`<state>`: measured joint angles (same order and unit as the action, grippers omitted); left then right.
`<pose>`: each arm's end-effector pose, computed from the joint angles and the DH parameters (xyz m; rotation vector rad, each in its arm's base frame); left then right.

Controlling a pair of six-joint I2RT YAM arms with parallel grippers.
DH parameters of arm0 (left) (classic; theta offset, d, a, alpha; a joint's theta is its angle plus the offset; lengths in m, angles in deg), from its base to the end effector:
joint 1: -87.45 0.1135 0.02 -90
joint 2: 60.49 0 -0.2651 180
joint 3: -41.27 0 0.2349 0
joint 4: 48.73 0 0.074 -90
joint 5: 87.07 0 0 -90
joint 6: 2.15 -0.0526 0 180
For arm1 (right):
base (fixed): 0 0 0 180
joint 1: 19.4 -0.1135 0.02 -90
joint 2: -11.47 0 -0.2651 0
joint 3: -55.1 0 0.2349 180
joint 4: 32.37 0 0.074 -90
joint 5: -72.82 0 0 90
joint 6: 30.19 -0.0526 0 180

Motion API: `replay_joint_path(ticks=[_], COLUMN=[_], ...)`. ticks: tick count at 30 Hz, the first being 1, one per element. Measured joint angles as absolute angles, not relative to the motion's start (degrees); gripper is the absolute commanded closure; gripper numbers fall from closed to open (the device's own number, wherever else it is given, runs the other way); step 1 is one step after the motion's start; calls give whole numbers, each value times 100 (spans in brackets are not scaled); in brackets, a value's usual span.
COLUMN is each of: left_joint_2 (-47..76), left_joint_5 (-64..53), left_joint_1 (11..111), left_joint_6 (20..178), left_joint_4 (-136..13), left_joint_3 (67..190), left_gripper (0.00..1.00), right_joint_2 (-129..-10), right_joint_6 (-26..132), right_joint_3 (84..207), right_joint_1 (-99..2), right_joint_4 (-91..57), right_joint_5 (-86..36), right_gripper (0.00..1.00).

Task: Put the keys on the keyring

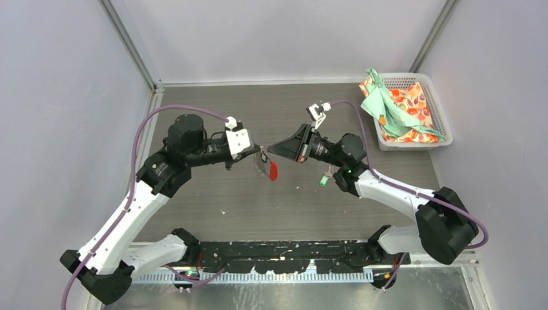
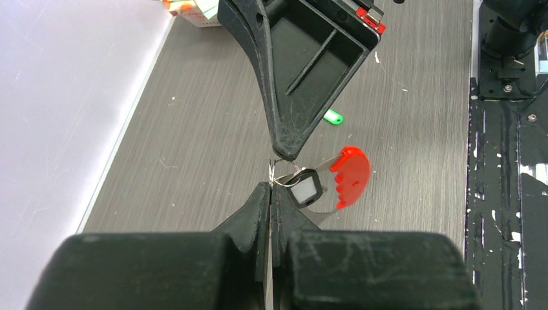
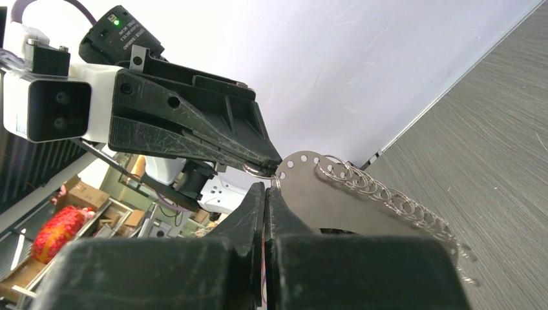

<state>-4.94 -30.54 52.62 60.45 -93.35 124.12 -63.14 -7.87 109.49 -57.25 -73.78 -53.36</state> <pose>0.1405 -0.1331 0.4048 1.2887 1.3538 -0.6346 0.2010 0.1955 0.3300 -0.2852 1.5263 1.9063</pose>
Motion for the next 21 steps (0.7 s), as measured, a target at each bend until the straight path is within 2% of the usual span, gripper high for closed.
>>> replay_joint_path(ticks=[2,6,7,14,21], left_joint_2=[-494,-494,-494,-494,-494], left_joint_5=[-3056,-3056,-3058,-3065,-3074], left_joint_1=[5251,5240,5240,5229,5216], left_joint_6=[6048,6045,6043,6021,6017], left_joint_4=[-9335,-9335,-9335,-9337,-9335], left_joint_3=[12412,12410,12406,12371,12369], left_gripper=[100,100,100,100,100], right_joint_2=[-6314,-6314,-6314,-6312,-6314], right_joint_6=[-789,-815,-832,-804,-754], right_joint_3=[10949,10949,10949,10827,10822], right_joint_1=[-5718,-5716,-5716,-5666,-5653], right_joint_4=[-7378,-7395,-7404,-7386,-7196], right_joint_5=[-5329,-5329,-5327,-5327,-5373], right_gripper=[97,66,64,62,65])
